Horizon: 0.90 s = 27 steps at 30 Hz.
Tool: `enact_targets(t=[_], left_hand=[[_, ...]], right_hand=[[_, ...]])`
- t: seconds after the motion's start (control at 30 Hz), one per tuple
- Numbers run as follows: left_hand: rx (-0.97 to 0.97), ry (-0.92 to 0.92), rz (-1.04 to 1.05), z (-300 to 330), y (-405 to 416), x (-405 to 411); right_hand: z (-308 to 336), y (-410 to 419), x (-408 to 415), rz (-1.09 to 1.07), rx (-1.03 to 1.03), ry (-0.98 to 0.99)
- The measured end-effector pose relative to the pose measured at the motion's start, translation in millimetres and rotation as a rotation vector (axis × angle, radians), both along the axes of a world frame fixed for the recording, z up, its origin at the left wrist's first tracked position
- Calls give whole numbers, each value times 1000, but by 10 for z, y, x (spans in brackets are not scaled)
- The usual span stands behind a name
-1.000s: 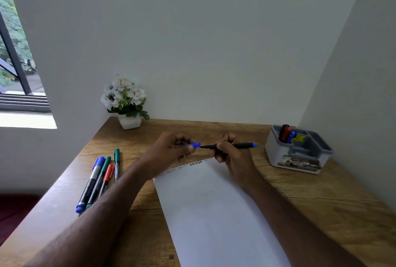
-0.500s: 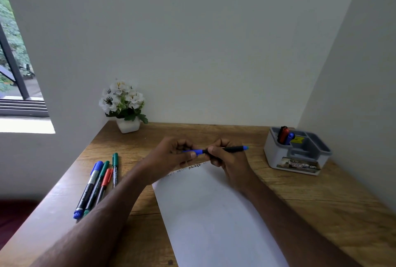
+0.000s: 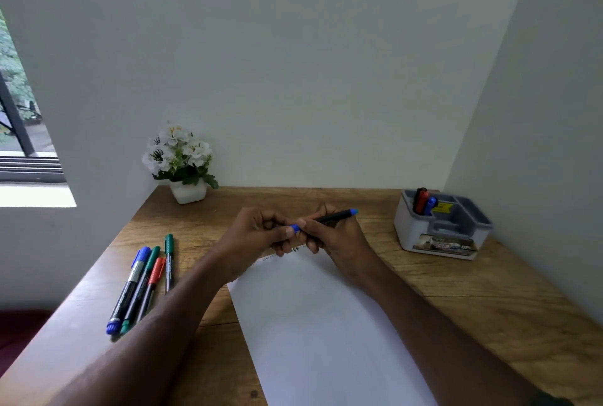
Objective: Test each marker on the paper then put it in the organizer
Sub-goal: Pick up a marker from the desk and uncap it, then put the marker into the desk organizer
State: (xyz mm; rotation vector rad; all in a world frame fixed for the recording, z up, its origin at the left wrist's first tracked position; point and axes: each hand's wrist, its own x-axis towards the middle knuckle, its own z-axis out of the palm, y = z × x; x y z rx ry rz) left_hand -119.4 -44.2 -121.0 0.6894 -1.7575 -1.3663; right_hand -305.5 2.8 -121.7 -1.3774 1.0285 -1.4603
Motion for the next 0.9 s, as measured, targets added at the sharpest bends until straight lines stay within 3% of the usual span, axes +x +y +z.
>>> enact_targets(t=[0.23,0.47,0.6,0.7,0.8,0.9], left_hand=[[-64,-45,70,59,153,-118],[-547,-573,18,-31,386,-860],[-650,-769,-56,-6,556,-1341],[-675,-872,-98,-36,596,-1559],[-724,-930,-96,-75,619,-1653],[-747,-926,-80,-68,615,-1697]], right_hand=[[156,245,-139,-65,-17,287],[394,793,-668,-308,-118,351],[603,1152,-1173,-617,-206,513],[730,1307,-1639,-858,-88,811],[832,1355,-2040,-918,131,1041],[945,1371,-2220,-922,218,1101]])
